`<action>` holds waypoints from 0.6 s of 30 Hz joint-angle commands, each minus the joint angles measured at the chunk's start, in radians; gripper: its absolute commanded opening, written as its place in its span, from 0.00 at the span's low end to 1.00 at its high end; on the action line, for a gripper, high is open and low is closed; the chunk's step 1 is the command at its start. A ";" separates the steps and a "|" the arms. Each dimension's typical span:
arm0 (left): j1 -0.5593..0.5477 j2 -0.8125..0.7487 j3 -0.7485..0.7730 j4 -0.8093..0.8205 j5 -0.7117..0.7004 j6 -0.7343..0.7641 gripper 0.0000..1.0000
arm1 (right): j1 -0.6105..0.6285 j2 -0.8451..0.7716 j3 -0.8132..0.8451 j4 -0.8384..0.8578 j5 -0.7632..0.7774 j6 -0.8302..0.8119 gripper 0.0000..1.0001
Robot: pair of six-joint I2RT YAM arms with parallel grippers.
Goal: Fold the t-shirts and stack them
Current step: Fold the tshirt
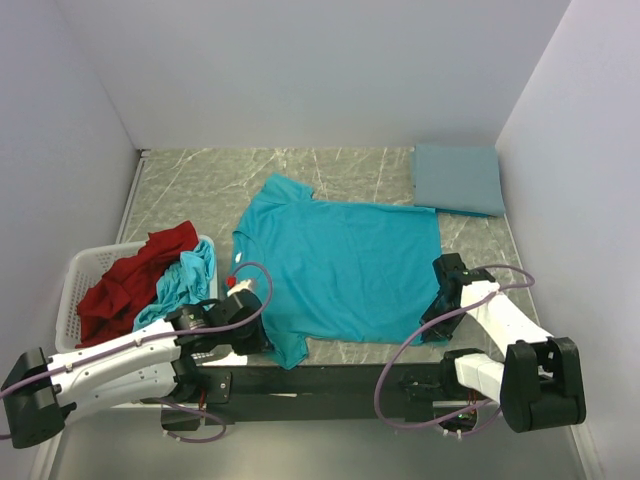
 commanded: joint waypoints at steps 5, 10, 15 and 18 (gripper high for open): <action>0.070 -0.038 0.086 0.017 0.005 0.079 0.00 | 0.000 -0.044 0.151 -0.020 0.044 -0.033 0.00; 0.163 -0.027 0.146 0.005 -0.012 0.160 0.00 | 0.000 -0.009 0.224 -0.007 0.030 -0.082 0.00; 0.234 0.011 0.214 0.040 -0.040 0.226 0.00 | 0.000 0.016 0.289 0.025 0.027 -0.100 0.00; 0.267 0.037 0.243 0.057 -0.073 0.248 0.00 | 0.001 0.048 0.320 0.049 0.020 -0.112 0.00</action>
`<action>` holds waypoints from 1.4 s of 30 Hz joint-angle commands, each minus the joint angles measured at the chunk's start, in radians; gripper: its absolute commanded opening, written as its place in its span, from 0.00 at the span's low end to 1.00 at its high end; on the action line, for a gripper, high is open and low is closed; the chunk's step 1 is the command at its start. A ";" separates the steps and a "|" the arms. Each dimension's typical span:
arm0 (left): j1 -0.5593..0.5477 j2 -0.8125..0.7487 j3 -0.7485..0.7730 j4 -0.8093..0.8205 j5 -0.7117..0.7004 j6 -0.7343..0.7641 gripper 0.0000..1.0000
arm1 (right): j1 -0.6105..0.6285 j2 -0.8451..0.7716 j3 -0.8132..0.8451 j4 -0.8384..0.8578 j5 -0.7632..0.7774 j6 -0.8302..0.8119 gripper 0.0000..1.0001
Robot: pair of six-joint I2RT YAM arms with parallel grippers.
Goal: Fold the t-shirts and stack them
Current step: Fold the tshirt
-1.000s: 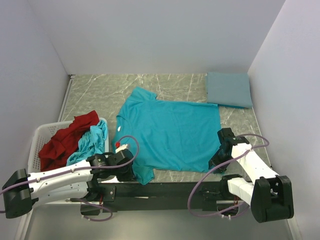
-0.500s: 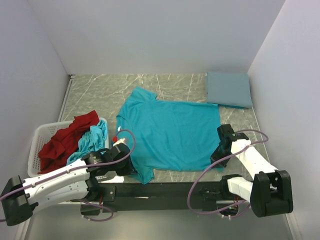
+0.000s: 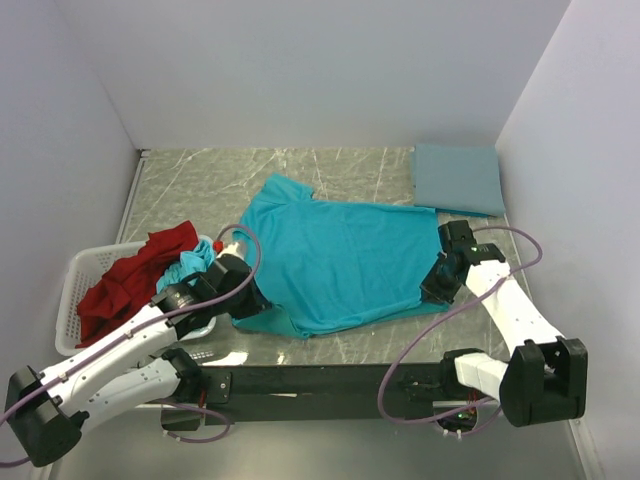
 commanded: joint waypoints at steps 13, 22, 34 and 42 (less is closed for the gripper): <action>0.149 0.133 0.130 0.193 -0.104 0.159 0.00 | 0.000 0.104 0.155 0.119 0.026 -0.036 0.00; 0.212 0.225 0.150 0.329 -0.129 0.171 0.00 | -0.016 0.173 0.201 0.137 0.037 -0.039 0.00; 0.291 0.350 0.191 0.510 -0.069 0.230 0.00 | -0.043 0.202 0.188 0.221 0.077 0.003 0.00; 0.327 0.452 0.224 0.608 -0.030 0.277 0.00 | -0.060 0.236 0.178 0.275 0.057 0.021 0.00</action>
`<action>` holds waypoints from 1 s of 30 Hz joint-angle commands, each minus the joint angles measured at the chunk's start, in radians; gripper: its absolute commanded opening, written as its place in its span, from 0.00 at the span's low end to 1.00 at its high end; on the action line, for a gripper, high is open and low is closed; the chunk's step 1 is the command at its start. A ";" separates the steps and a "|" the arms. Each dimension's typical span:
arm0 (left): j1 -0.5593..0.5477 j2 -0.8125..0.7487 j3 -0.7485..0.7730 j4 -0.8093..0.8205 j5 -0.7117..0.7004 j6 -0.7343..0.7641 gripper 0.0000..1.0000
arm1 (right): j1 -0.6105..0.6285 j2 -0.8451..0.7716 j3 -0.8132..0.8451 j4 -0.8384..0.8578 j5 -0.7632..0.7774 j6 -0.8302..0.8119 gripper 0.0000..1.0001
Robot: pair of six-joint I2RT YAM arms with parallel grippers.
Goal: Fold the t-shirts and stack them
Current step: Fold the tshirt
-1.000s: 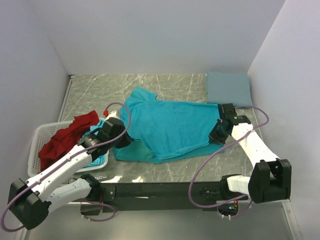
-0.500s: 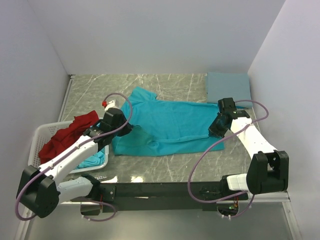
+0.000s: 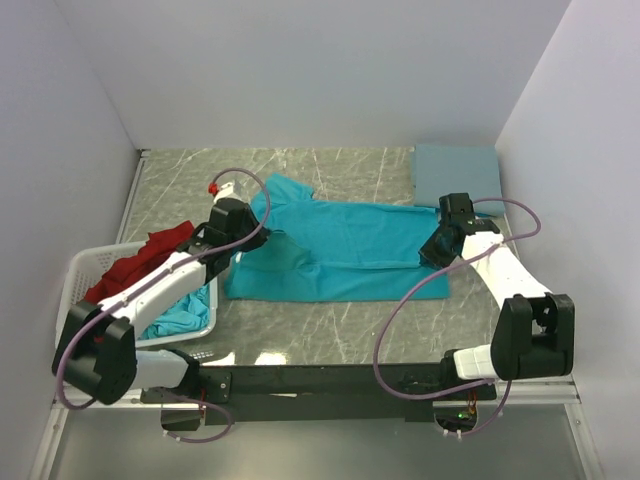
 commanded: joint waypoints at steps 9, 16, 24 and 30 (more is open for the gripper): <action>0.077 0.234 0.152 0.137 0.042 0.066 0.29 | -0.024 0.112 0.045 0.131 0.079 0.011 0.48; 0.086 0.247 0.247 0.062 0.065 0.066 0.99 | 0.034 0.054 0.085 0.131 0.139 -0.058 0.85; 0.078 0.145 0.072 0.141 0.238 -0.005 0.99 | 0.127 -0.067 -0.050 0.170 0.122 -0.104 0.89; 0.057 0.208 0.005 0.160 0.322 -0.037 1.00 | 0.200 0.014 -0.059 0.236 0.113 -0.132 0.89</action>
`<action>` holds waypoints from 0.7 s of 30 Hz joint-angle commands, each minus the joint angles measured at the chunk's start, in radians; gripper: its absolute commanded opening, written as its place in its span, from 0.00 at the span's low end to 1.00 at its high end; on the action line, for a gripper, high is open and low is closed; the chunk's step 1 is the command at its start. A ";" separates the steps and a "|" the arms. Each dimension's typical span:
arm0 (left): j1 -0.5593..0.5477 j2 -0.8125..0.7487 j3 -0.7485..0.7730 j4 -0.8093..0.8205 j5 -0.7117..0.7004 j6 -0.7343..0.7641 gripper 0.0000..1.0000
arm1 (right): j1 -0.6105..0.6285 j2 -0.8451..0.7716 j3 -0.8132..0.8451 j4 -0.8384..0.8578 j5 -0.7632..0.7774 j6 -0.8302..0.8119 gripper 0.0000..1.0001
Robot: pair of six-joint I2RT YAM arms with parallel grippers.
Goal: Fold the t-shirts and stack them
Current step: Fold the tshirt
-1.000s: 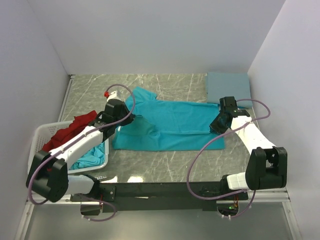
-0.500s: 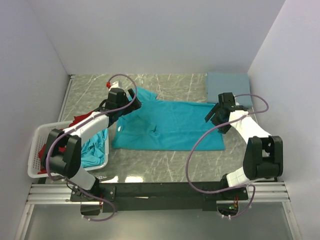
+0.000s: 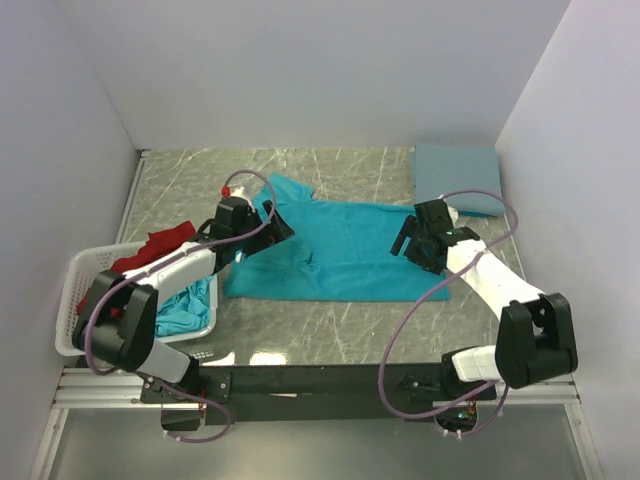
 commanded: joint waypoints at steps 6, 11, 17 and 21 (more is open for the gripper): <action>-0.010 0.072 -0.087 0.045 0.095 -0.044 0.99 | 0.042 0.160 -0.022 0.089 0.010 -0.005 0.89; -0.010 0.081 -0.126 -0.044 0.068 -0.027 0.99 | 0.044 0.175 -0.083 0.084 -0.003 0.022 0.89; -0.019 -0.003 -0.224 -0.190 0.066 -0.063 0.99 | 0.044 0.066 -0.207 0.050 -0.031 0.057 0.89; -0.035 -0.172 -0.298 -0.326 0.003 -0.098 0.99 | 0.047 -0.094 -0.316 -0.008 -0.046 0.086 0.89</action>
